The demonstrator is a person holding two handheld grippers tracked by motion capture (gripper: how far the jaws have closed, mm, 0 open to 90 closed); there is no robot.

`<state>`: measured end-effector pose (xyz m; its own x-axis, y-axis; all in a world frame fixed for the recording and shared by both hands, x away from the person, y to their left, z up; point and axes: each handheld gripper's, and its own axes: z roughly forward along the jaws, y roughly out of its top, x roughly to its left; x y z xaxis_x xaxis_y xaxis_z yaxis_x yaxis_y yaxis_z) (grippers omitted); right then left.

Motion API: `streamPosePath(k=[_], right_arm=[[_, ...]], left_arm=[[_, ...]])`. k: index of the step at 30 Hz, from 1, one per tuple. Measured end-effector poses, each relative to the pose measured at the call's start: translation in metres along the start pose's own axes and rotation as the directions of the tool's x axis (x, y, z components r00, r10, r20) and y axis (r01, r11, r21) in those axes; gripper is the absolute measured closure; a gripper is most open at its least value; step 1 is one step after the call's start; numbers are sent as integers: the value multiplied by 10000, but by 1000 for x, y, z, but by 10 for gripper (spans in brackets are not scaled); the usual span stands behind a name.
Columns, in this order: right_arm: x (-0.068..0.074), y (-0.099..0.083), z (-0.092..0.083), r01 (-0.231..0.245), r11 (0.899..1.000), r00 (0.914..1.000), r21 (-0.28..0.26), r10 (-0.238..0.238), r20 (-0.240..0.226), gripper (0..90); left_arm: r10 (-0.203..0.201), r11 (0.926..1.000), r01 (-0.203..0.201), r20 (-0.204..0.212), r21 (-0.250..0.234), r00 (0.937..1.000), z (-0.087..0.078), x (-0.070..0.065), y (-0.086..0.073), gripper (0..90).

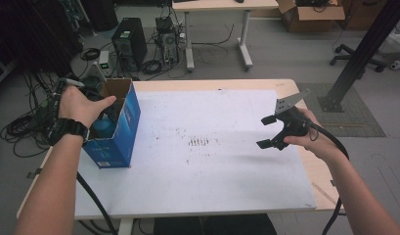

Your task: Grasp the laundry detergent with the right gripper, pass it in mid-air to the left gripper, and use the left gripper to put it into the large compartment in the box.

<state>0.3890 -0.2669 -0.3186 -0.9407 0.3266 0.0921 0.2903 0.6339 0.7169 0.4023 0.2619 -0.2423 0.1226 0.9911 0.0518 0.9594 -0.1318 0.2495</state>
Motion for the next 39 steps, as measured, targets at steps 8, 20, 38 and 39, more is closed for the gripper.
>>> streamPosePath(k=[8,20,38,39], right_arm=[[2,2,-4,58,10000,9999,-32,-57,84,42],[3,3,-9,89,9999,9999,-68,-88,94,42],[7,3,-18,127,9999,9997,-55,-126,190,41],[7,3,-18,123,9999,9997,-59,-122,190,40]], left_arm=[[709,9973,-710,-42,-209,9975,-22,-22,4,211],[2020,9763,-2010,45,-807,9794,-46,-64,12,158],[4483,8917,-4413,627,-1007,8917,-28,-145,15,46],[4603,8857,-4528,671,-1026,8852,-27,-150,15,46]])
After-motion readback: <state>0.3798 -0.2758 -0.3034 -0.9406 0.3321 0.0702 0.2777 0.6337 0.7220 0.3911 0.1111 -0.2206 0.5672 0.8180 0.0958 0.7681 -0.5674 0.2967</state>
